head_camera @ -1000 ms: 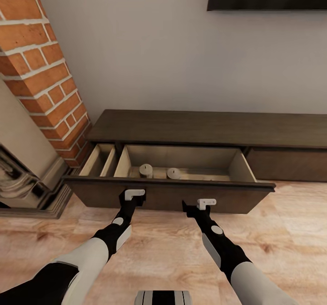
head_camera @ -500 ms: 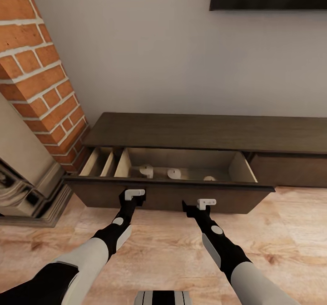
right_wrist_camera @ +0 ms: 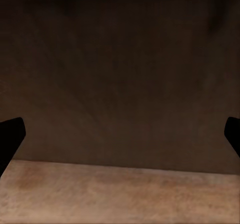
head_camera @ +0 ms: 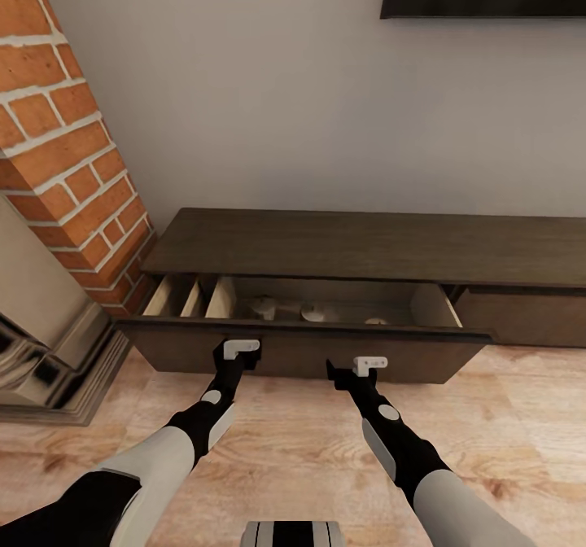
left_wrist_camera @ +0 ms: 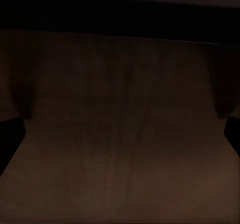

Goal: Place each of the two pumpkins and all three candles from the living room inside a cabinet in the living room (use any cabinet), then make sure every cabinet is closed, and position the cauldron so it is next to a table in the living room.

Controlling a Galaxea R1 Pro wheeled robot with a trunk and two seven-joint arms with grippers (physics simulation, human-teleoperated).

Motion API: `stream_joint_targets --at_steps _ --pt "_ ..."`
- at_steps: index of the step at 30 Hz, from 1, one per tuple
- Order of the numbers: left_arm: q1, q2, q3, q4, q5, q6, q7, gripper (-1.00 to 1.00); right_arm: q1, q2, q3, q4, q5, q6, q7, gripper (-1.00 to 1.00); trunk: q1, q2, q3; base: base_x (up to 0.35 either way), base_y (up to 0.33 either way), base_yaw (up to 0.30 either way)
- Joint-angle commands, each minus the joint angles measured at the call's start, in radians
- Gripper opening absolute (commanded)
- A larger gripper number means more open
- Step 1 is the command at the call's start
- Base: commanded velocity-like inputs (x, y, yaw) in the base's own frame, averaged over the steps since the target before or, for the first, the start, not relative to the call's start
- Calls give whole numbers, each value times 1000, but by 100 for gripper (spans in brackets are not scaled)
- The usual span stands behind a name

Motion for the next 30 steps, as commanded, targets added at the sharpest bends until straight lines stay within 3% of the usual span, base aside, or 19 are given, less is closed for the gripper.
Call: stream_joint_targets --at_steps 1,30 --pt "-1 0 -7 1 9 -4 6 100 -1 -1 4 1 -11 -5 -1 100 0 0 -1 5 0 0" --pt "-1 0 -6 23 8 -4 6 100 0 -1 3 1 -11 -5 -1 100 0 0 -1 96 0 0"
